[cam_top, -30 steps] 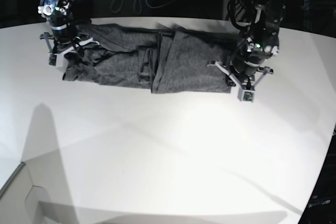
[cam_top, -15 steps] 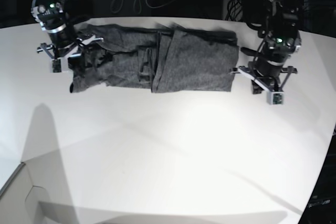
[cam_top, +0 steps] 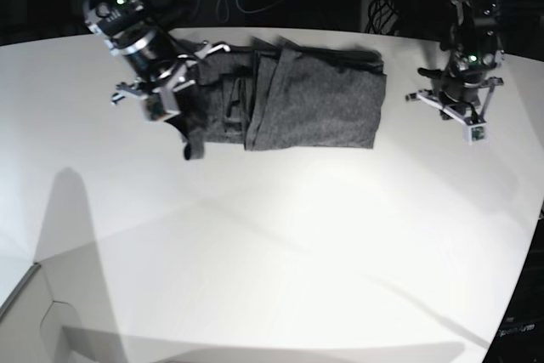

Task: Layout the t-shirt on the table in an organized manner, then fold the t-shirt properly
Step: 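Grasp the strip end with the right gripper and fold it over the left-folded part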

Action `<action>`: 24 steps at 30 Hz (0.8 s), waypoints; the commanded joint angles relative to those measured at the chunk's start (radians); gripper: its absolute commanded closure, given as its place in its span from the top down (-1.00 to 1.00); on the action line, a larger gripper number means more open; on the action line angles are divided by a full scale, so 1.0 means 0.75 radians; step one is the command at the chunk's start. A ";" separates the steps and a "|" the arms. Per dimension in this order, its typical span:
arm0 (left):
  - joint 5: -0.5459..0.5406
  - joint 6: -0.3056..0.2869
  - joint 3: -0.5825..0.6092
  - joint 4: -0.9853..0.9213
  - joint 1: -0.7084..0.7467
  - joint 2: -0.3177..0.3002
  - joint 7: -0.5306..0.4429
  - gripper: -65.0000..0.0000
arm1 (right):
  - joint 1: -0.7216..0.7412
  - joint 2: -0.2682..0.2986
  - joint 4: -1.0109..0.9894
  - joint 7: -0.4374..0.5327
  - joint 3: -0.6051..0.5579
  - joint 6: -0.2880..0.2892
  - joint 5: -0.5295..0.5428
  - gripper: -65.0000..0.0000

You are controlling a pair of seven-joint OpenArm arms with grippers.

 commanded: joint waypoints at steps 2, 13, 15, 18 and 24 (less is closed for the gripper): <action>-0.005 -0.001 0.040 0.032 0.005 -0.007 -0.018 -1.00 | 0.010 -0.007 0.026 0.044 -0.065 0.009 0.030 -1.00; -0.003 -0.001 0.248 0.034 0.021 -0.007 -0.018 -1.00 | 0.157 -0.007 -0.017 0.042 -0.427 -0.090 0.022 -1.00; -0.003 -0.001 0.271 0.036 0.029 -0.007 -0.018 -1.00 | 0.188 -0.007 -0.046 0.042 -0.462 -0.090 0.022 -1.00; -0.003 -0.001 0.269 0.036 0.048 -0.007 -0.018 -1.00 | 0.217 -0.007 -0.122 0.042 -0.507 -0.090 0.022 -1.00; -0.003 -0.001 0.267 0.036 0.048 -0.015 -0.018 -1.00 | 0.253 -0.007 -0.228 0.050 -0.644 -0.090 0.022 -1.00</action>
